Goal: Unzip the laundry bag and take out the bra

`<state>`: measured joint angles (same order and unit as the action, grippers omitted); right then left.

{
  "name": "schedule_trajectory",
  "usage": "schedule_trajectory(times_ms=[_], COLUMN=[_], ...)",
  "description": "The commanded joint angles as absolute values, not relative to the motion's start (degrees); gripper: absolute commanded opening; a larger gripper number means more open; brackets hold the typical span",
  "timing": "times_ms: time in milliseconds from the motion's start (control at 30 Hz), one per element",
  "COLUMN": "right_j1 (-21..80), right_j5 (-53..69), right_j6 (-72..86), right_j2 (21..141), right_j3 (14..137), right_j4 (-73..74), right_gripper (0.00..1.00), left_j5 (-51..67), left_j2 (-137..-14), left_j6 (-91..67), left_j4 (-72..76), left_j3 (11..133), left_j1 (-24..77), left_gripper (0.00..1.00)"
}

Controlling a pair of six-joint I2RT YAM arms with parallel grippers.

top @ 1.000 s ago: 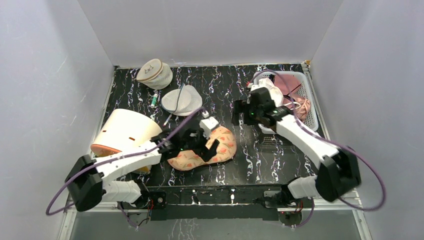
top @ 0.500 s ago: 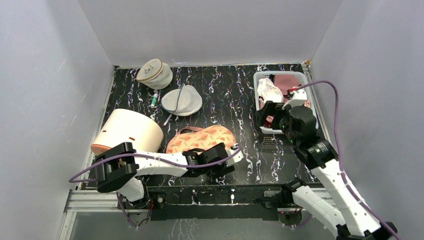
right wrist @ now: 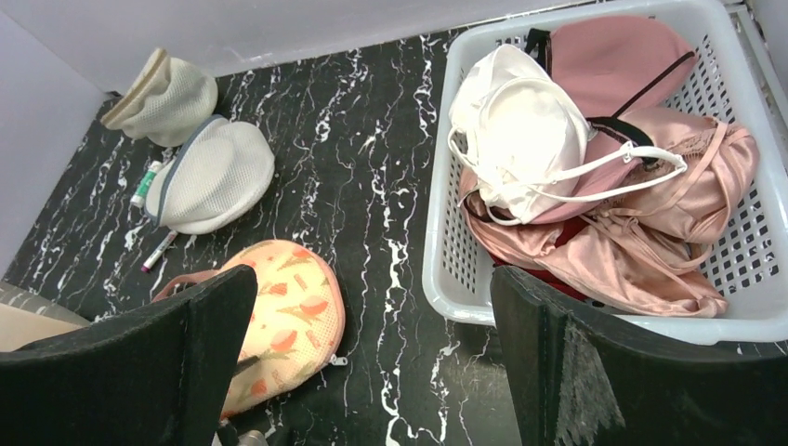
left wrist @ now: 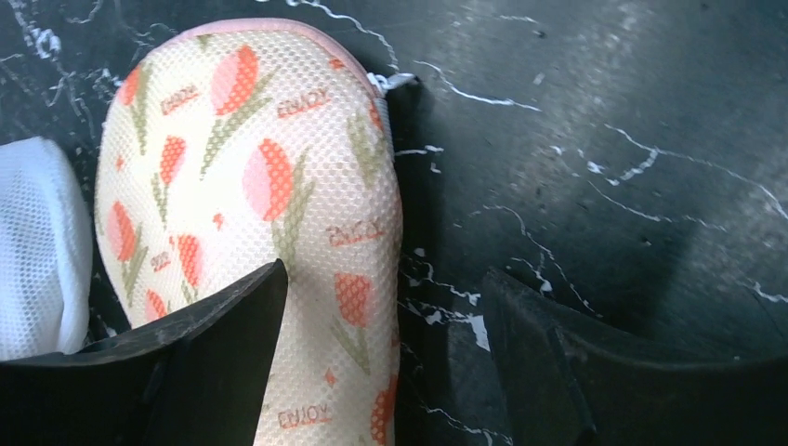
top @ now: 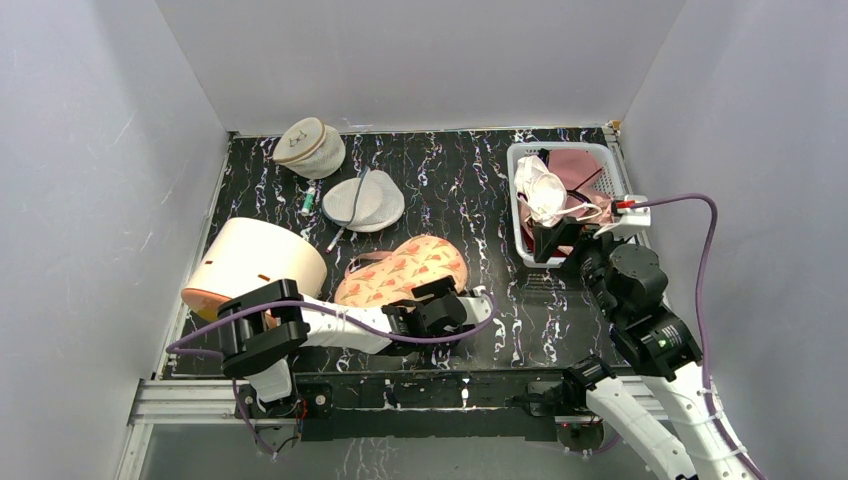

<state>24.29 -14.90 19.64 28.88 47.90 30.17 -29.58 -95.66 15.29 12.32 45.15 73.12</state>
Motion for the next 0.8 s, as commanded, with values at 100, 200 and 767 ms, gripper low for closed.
schedule_trajectory(times_ms=[100, 200, 767], right_j1=[24.3, 24.33, 24.3], right_j5=[-16.05, -17.3, -22.63], right_j6=[19.93, 19.78, 20.91], right_j2=[31.51, 30.73, 24.43], right_j3=[50.52, 50.65, 53.9], right_j4=[30.04, 29.95, 33.99], right_gripper=[0.98, 0.98, 0.98], left_j5=[-30.99, -32.0, -40.65], left_j2=[-88.74, -88.52, -105.79], left_j6=[13.66, 15.75, 21.6], left_j4=[11.73, 12.44, 24.32], left_j3=[48.18, 49.02, 50.9], left_j1=[73.66, 73.94, 70.75], left_gripper=[0.84, 0.86, 0.59])
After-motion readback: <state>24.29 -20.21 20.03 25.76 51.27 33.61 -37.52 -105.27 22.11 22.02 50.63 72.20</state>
